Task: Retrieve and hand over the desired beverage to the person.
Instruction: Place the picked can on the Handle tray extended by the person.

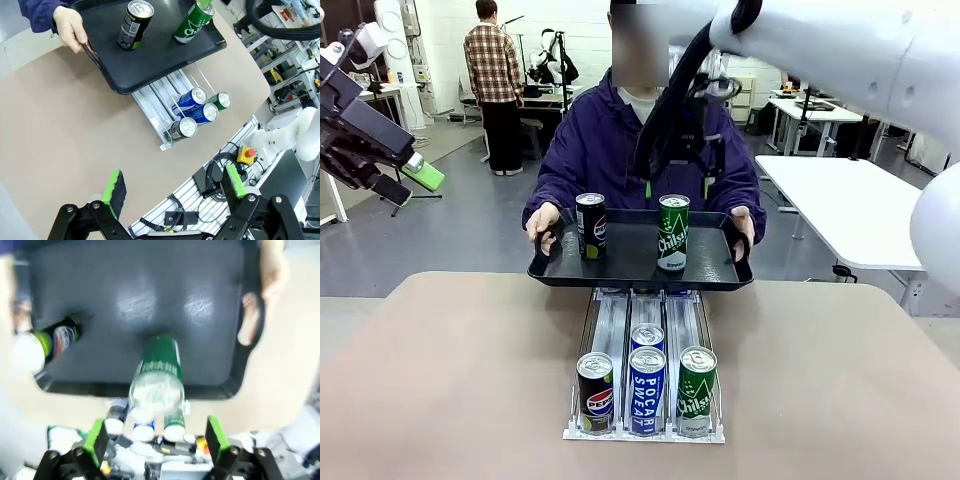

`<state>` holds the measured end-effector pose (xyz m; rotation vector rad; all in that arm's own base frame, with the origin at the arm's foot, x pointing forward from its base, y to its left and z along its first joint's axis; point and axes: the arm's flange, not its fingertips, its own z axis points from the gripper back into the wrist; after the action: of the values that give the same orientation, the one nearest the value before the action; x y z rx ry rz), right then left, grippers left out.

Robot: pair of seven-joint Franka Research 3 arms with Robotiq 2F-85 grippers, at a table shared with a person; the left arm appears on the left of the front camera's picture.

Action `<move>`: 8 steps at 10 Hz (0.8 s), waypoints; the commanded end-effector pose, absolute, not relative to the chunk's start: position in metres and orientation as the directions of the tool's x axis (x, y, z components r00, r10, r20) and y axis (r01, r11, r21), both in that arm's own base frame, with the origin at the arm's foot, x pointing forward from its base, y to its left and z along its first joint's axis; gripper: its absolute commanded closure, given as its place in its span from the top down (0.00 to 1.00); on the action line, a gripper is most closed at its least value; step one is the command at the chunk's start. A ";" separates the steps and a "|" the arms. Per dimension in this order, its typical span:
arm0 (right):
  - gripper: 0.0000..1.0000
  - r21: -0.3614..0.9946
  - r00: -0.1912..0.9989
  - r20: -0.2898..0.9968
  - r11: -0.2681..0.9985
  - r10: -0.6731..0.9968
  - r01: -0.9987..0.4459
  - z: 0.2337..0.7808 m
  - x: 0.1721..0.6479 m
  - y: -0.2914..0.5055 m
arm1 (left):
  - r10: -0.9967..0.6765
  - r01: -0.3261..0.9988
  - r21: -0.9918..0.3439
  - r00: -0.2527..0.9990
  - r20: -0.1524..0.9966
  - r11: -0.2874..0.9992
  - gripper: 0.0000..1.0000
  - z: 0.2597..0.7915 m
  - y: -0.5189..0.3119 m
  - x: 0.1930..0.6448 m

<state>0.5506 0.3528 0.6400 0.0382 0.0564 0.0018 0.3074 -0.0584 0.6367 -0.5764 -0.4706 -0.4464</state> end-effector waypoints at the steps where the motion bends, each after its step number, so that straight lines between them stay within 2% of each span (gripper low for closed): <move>1: 1.00 0.120 0.998 0.013 0.991 0.061 -0.062 0.683 0.476 0.317 | -0.269 0.525 -0.411 0.801 0.535 0.745 1.00 0.637 -0.058 0.307; 3: 1.00 0.157 0.997 0.053 0.985 0.061 -0.069 0.709 0.396 0.276 | -0.269 0.525 -0.411 0.801 0.535 0.745 1.00 0.637 -0.058 0.307; 5: 1.00 0.144 0.992 0.049 0.982 0.114 -0.120 0.707 0.349 0.248 | -0.269 0.525 -0.411 0.801 0.535 0.745 1.00 0.637 -0.058 0.307; 8: 1.00 0.106 0.992 0.059 0.988 0.108 -0.114 0.681 0.322 0.221 | -0.269 0.525 -0.411 0.801 0.535 0.745 1.00 0.637 -0.058 0.307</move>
<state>0.3273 0.2314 0.7091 0.0862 -0.0201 0.1066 0.3075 -0.0585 0.6368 -0.5763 -0.4707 -0.4465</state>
